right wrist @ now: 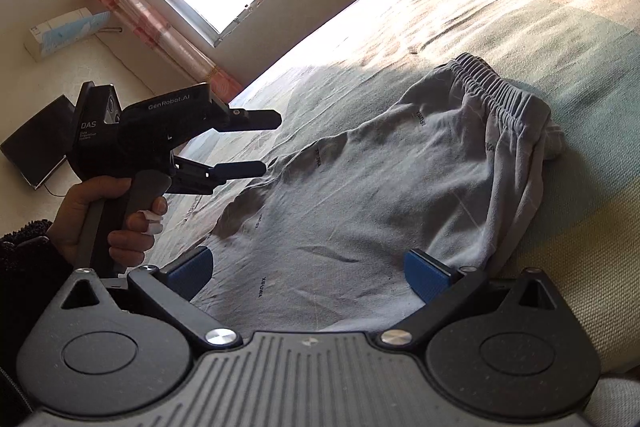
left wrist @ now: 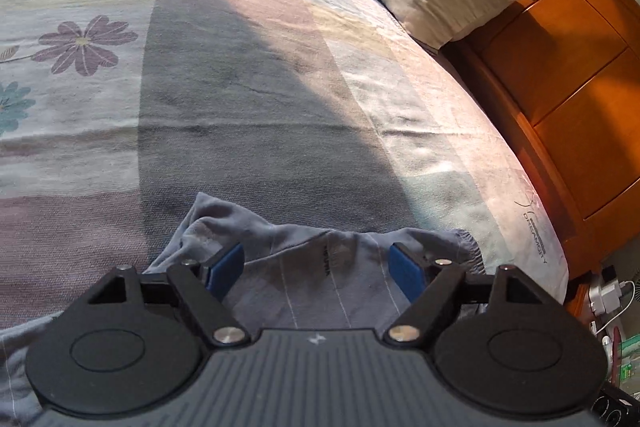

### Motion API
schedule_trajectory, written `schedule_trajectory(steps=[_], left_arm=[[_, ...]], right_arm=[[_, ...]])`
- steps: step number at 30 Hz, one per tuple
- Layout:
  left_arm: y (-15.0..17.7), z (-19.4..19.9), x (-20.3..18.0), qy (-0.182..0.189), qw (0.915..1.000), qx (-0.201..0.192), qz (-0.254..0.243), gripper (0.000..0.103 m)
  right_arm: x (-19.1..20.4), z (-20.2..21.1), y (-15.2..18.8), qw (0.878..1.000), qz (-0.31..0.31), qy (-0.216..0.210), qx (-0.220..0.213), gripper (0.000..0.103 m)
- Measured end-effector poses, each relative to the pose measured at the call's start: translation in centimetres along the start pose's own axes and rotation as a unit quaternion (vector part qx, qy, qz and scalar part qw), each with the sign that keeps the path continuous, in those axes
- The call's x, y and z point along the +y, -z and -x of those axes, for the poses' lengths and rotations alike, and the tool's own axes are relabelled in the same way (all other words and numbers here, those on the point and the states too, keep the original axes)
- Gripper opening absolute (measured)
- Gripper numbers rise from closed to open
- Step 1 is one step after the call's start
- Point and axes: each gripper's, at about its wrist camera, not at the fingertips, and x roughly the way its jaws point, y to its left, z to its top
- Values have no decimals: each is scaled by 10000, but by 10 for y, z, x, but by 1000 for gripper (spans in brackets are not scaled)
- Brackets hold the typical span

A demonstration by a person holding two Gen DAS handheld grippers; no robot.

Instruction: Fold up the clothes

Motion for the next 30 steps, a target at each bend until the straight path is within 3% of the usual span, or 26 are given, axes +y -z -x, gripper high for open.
schedule_trajectory(steps=[3, 6, 9, 15, 16, 23, 26, 30], left_arm=[[-3, 4, 10, -10, 9996, -129, 262, 78], [-7, 25, 2, 137, 9990, -415, 118, 79], [-5, 34, -3, 166, 9992, -360, -39, 83], [12, 11, 20, -325, 9994, 34, 61, 83], [13, 10, 22, -364, 9993, 2, 73, 80], [16, 41, 18, -107, 9990, -436, -23, 84], [18, 27, 32, -364, 9990, -265, 64, 84], [17, 24, 37, -352, 9989, -307, 37, 83]], right_arm=[[1, 1, 1, 10000, 3, 12, -1, 103], [1, 0, 1, 10000, 4, 24, -8, 103], [2, -1, 1, 10000, 6, 36, -17, 103], [3, -3, 2, 9999, 58, 85, -41, 103], [4, -4, 2, 9999, 68, 96, -40, 103], [4, -4, 2, 9999, 89, 130, -61, 103], [4, -4, 2, 9998, 101, 150, -67, 103], [5, -4, 2, 9997, 122, 185, -71, 103]])
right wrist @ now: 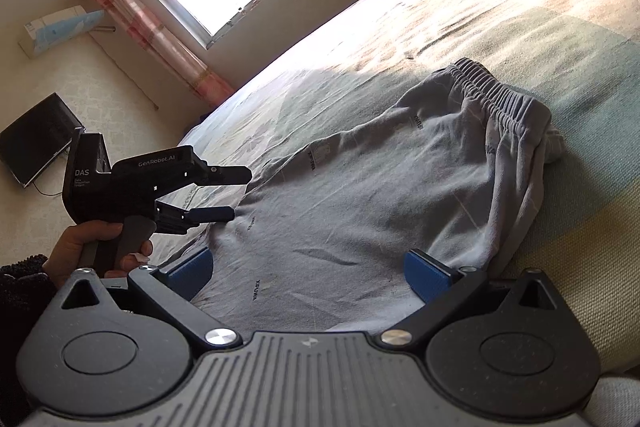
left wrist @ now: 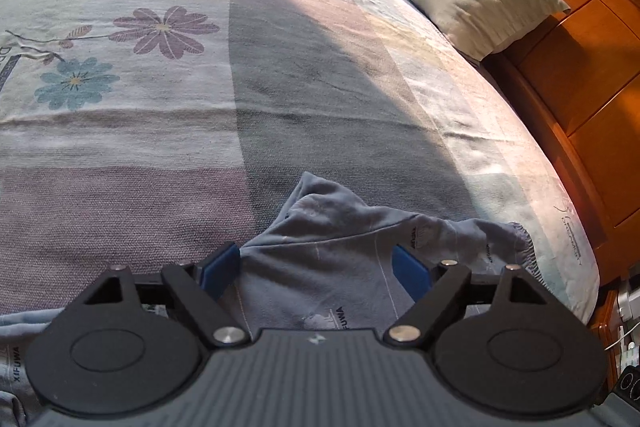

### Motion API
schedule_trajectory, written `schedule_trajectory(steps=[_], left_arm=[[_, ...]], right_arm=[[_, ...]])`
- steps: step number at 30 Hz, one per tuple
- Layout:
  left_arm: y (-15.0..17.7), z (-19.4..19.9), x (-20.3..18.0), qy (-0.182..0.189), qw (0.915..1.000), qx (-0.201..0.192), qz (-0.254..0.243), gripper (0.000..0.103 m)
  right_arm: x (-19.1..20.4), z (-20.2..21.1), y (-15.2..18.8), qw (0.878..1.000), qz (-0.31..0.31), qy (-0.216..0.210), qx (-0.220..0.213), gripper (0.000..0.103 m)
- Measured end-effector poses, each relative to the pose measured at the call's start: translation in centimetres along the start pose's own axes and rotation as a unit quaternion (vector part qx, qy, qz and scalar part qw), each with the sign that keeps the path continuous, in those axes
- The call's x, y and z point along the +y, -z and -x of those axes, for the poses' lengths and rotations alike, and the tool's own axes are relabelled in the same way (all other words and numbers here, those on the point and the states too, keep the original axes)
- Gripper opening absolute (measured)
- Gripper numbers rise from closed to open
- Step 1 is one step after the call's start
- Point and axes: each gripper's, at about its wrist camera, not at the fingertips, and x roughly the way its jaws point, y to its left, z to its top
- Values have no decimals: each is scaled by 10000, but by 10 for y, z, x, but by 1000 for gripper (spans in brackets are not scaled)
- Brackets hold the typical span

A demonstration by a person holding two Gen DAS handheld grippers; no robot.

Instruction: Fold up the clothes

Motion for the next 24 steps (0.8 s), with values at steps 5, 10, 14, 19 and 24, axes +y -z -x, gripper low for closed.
schedule_trajectory(steps=[5, 10, 14, 19, 24], left_arm=[[3, 31, -13, 157, 9994, -228, -190, 85], [20, 22, -2, 27, 10000, 31, -68, 85], [29, 22, 5, -226, 9997, 18, -35, 84], [48, 70, -22, -534, 9940, -440, -846, 86], [94, 94, -35, -1379, 9760, -710, -1527, 91]], right_arm=[[1, 0, 0, 10000, 27, 41, -7, 103], [2, 0, 1, 10000, 52, 75, -23, 103], [3, -2, 0, 9999, 59, 107, -9, 103], [4, -3, -1, 9999, 60, 154, -2, 103], [4, -3, 0, 9998, 0, 181, -50, 103]])
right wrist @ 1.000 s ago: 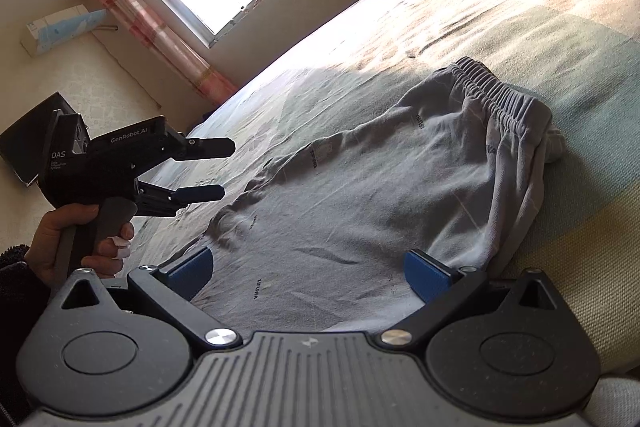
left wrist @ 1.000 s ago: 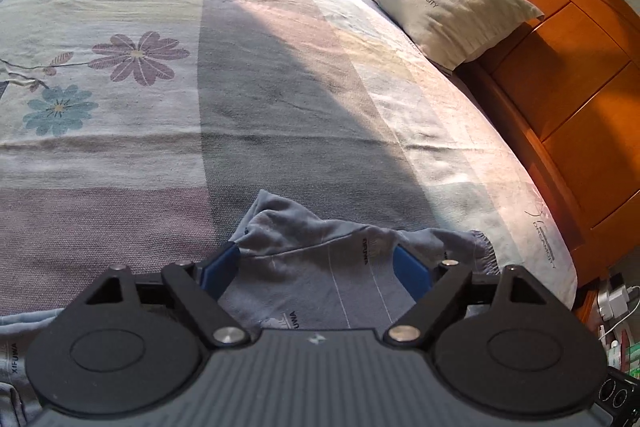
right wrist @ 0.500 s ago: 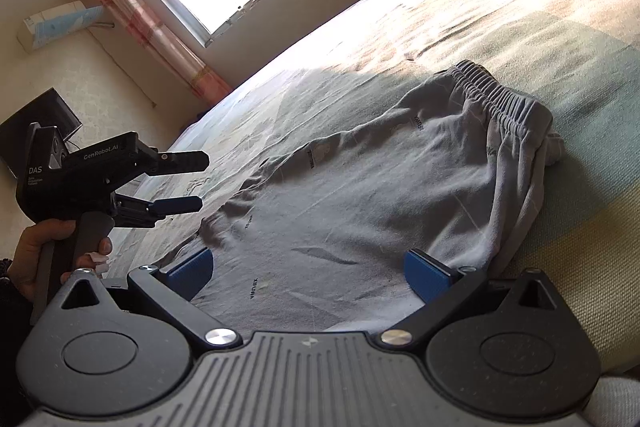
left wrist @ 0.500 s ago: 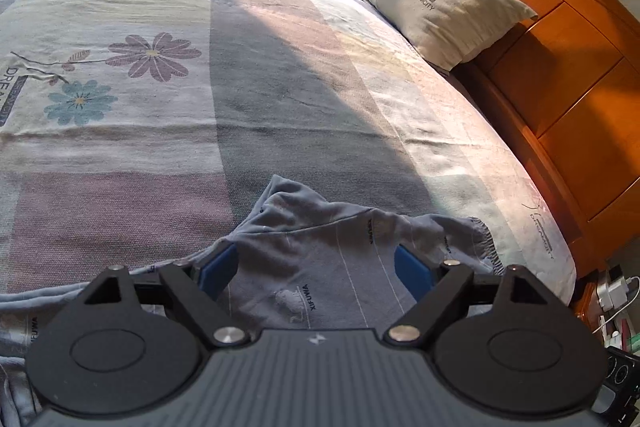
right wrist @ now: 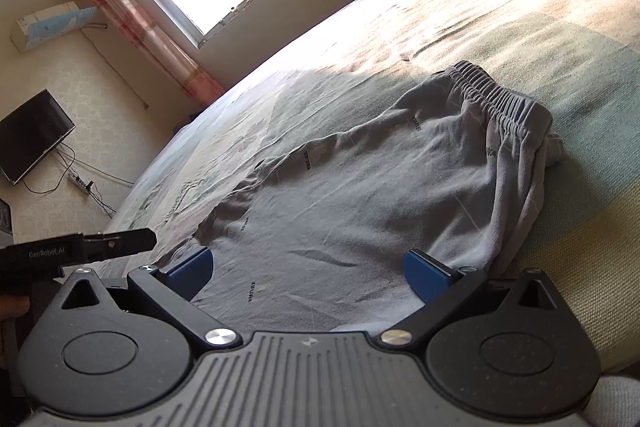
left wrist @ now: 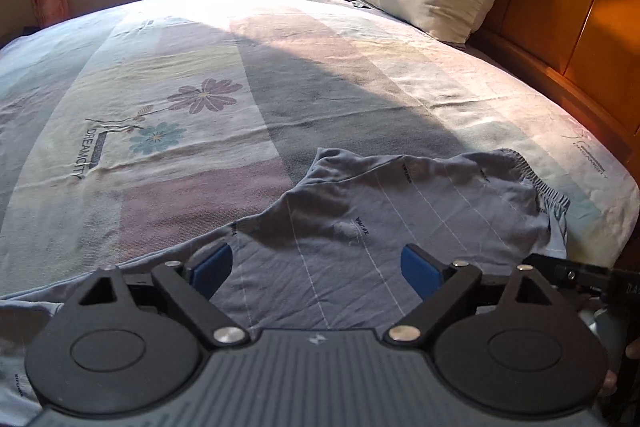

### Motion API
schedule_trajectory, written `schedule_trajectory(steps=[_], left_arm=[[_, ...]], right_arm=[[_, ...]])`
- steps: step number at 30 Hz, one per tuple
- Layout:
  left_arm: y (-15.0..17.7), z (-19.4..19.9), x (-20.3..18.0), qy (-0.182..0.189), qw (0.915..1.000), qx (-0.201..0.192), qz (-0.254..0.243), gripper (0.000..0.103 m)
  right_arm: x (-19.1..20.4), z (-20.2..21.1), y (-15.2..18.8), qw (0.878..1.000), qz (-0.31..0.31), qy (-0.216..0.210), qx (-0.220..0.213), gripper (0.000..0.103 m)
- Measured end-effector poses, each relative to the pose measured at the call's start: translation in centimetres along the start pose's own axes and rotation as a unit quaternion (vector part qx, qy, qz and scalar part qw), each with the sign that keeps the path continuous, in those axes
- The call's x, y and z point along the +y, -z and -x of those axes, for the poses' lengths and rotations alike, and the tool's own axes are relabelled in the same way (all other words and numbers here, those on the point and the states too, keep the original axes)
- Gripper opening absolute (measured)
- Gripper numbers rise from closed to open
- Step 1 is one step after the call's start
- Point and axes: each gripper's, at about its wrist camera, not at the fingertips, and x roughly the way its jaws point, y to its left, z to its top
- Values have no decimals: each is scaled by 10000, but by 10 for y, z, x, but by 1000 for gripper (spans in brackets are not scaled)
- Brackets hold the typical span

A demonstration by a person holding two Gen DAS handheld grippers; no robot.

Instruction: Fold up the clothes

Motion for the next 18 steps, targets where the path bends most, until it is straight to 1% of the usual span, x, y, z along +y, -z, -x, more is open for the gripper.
schedule_trajectory(steps=[2, 3, 7, 9, 13, 16, 18], left_arm=[[18, 3, -7, -377, 9991, 81, -152, 91], [25, 3, -8, -417, 9989, 198, -87, 91], [52, -5, -11, -350, 9963, 710, 336, 91], [57, -2, -17, -357, 9965, 702, 283, 91], [55, 12, -24, -73, 9991, 417, 83, 91], [53, 11, -21, 12, 9993, 363, 70, 91], [55, 7, -15, 77, 9990, 401, 187, 91]], right_arm=[[0, 1, 1, 10000, -38, 12, -53, 103], [1, 1, 2, 10000, -5, 29, -58, 103], [3, 4, 3, 9999, 150, 47, 5, 103], [1, 7, 4, 10000, 78, -4, -14, 103], [-1, 8, 4, 9999, -72, -33, -79, 103], [4, 7, 6, 9999, 10, 88, -102, 103], [7, 7, 7, 9998, 68, 169, -115, 103]])
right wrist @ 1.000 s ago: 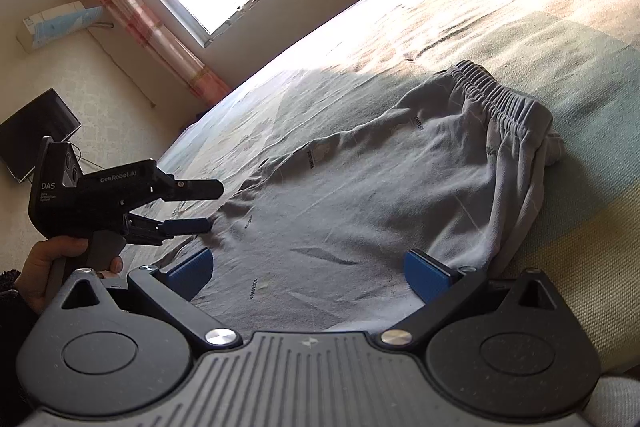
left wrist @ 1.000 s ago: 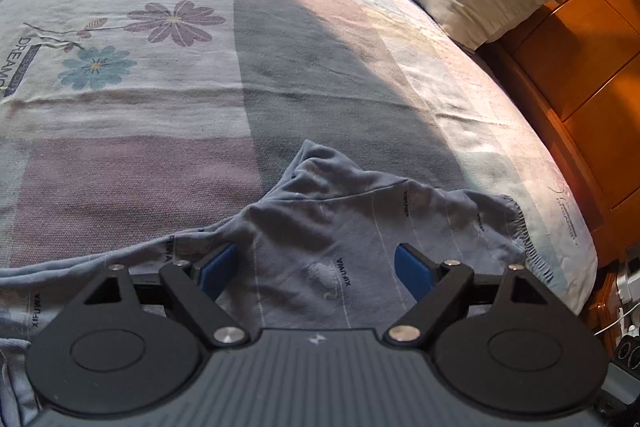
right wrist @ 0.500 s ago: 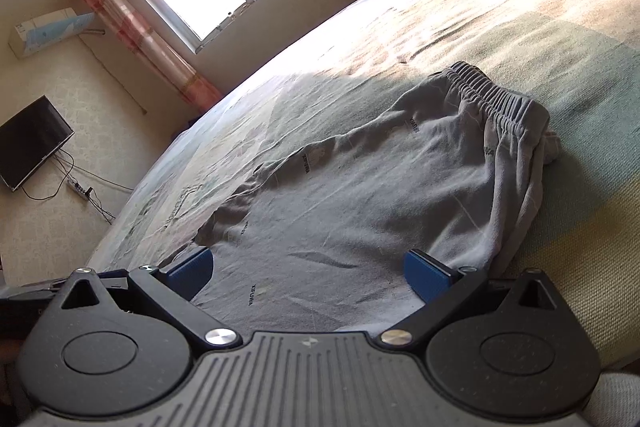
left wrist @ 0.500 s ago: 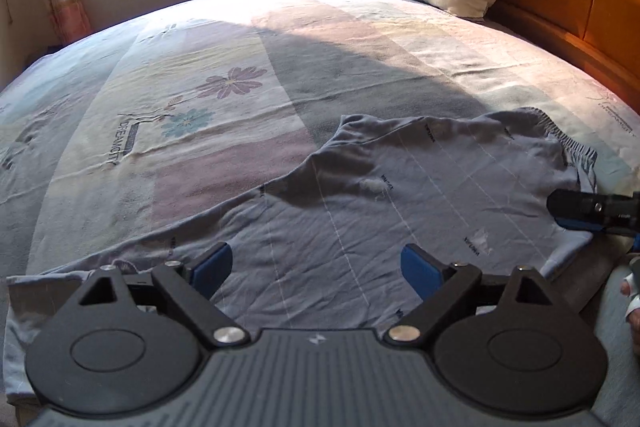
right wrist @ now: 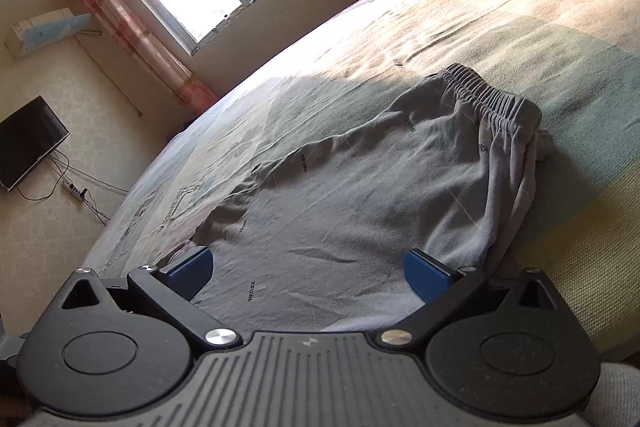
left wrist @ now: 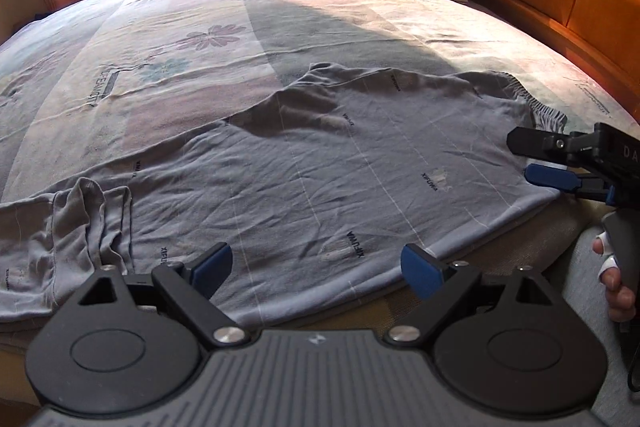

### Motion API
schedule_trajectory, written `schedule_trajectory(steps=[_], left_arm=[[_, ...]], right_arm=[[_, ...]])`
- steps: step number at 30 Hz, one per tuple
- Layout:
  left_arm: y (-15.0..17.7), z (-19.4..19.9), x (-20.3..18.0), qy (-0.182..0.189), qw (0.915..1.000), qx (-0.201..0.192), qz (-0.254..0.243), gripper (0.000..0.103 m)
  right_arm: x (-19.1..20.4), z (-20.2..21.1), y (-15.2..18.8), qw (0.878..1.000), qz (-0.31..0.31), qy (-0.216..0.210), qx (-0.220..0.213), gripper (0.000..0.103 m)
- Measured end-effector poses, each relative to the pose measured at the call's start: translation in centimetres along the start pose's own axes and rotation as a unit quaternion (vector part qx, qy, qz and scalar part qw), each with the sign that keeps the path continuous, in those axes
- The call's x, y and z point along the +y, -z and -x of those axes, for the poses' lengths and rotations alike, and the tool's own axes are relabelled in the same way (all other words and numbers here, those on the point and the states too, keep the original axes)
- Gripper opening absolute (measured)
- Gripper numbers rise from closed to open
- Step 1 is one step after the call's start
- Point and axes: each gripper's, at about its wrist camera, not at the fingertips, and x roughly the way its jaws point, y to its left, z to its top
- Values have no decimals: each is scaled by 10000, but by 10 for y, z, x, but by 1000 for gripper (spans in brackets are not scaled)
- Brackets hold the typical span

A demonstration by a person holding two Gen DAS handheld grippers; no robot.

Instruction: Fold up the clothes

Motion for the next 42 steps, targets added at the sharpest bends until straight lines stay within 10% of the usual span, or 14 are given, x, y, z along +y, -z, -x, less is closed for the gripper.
schedule_trajectory(steps=[14, 26, 32, 42], left_arm=[[-12, -15, 14, 275, 9994, -158, 144, 91], [-18, 2, 16, 689, 9972, -300, 57, 93], [-21, 11, 9, 772, 9959, -431, -210, 93], [-19, 11, 6, 764, 9960, -381, -274, 93]], right_arm=[[16, 20, 1, 9955, 899, 265, 125, 103], [-36, 52, -61, 9947, -411, 919, -198, 103], [-80, 25, -69, 9871, -1504, 398, 390, 103], [-83, 2, -76, 9870, -1538, 17, 475, 103]])
